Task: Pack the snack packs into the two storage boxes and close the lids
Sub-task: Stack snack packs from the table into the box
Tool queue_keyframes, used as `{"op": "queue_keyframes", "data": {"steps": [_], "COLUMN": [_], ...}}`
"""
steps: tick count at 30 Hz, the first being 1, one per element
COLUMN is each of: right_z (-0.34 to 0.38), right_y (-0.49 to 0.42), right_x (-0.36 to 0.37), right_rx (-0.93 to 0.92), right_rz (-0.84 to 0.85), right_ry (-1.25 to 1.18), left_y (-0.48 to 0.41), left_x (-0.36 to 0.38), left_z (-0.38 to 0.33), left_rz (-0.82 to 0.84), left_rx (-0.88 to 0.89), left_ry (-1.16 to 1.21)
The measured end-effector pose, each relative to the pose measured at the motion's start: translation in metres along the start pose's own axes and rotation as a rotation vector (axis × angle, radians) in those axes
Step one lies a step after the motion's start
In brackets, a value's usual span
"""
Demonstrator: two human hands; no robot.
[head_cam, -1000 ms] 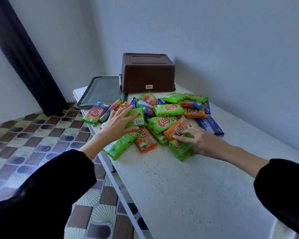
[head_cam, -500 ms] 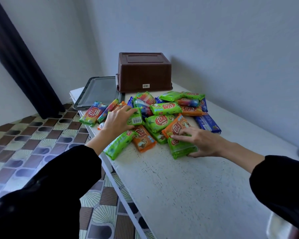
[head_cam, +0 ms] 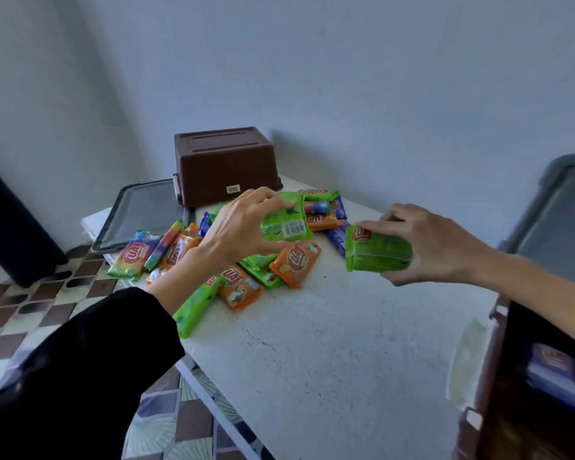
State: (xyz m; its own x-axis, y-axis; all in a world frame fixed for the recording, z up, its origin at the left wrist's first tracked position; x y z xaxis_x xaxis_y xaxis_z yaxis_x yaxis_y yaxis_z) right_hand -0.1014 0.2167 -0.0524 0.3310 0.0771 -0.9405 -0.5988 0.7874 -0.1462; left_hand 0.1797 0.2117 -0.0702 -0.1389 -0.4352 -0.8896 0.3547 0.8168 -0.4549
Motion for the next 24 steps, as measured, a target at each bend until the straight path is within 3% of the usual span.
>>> {"op": "queue_keyframes", "data": {"steps": [4,8,17,24], "right_z": [-0.008,-0.012,-0.006,-0.007], "right_y": [0.056,0.121,0.249,0.3], "right_x": [-0.043,-0.073,-0.064,-0.039], "right_rx": [0.153,0.275,0.5,0.556], "right_rz": [-0.141,-0.152,0.022,0.171], "right_ry": [-0.044,-0.025,-0.011,-0.053], "left_y": [-0.031,-0.052,-0.03,0.001], "left_x": [-0.011,-0.024,-0.036,-0.01], "left_z": [-0.06,-0.13,-0.263,-0.31], "left_rz": [-0.029,-0.037,0.072,0.257], "left_rx": [0.193,0.396,0.81,0.978], "left_ry": [0.063,0.145,0.28,0.281]}}
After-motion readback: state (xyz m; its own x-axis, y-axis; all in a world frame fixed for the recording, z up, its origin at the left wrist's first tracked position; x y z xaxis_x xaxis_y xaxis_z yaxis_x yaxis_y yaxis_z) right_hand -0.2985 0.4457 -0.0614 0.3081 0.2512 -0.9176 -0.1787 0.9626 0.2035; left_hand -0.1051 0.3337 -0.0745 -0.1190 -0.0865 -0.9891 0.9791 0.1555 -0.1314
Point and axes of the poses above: each hand's wrist, its own y-axis away from the middle knuckle, its own x-axis out of the palm, z = x × y, the point moved 1 cm from there along -y, towards the middle knuckle, and after that the axes turned 12 degrees about -y, right-handed, at the moved point
